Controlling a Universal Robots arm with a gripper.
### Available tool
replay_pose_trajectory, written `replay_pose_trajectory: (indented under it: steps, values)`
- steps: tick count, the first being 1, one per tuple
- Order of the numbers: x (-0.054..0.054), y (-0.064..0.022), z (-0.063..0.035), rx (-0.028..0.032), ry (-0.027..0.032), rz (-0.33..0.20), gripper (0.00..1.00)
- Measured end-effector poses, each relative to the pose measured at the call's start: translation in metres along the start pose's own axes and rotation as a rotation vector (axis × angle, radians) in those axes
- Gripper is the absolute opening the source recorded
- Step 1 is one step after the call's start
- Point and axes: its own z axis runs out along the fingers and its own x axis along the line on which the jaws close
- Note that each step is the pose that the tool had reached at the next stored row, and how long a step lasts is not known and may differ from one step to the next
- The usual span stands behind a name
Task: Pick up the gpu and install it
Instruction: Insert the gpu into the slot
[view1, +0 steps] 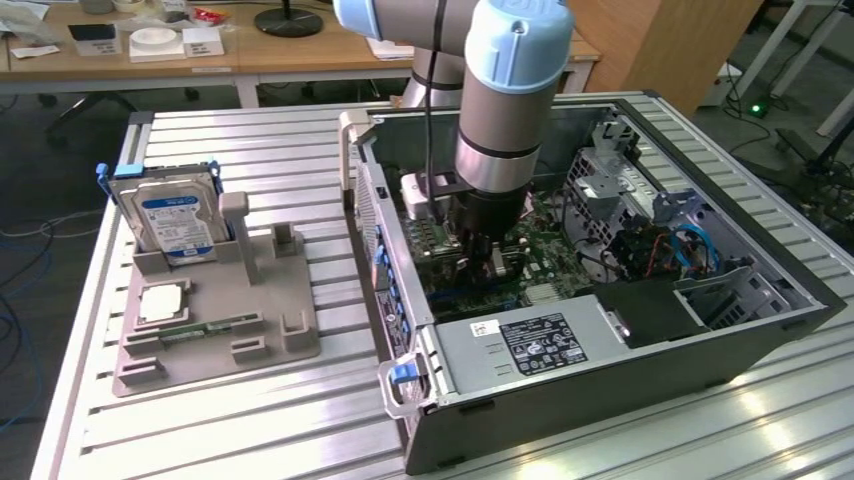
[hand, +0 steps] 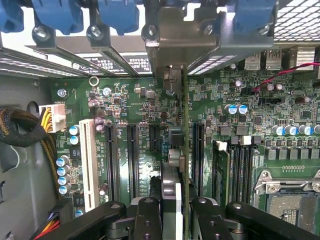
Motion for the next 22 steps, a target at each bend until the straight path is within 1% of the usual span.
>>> replay_pose_trajectory:
  steps: [14, 15, 17, 22]
  values:
    - [-0.0006, 0.0011, -0.0002, -0.0005, 0.0007, 0.0, 0.28]
    - [-0.0012, 0.001, 0.0006, 0.0004, -0.0015, 0.0, 0.28]
    - [-0.0015, 0.001, 0.0001, 0.0, -0.0003, 0.0, 0.28]
    - [-0.0015, 0.001, 0.0, -0.0003, 0.0002, 0.0, 0.28]
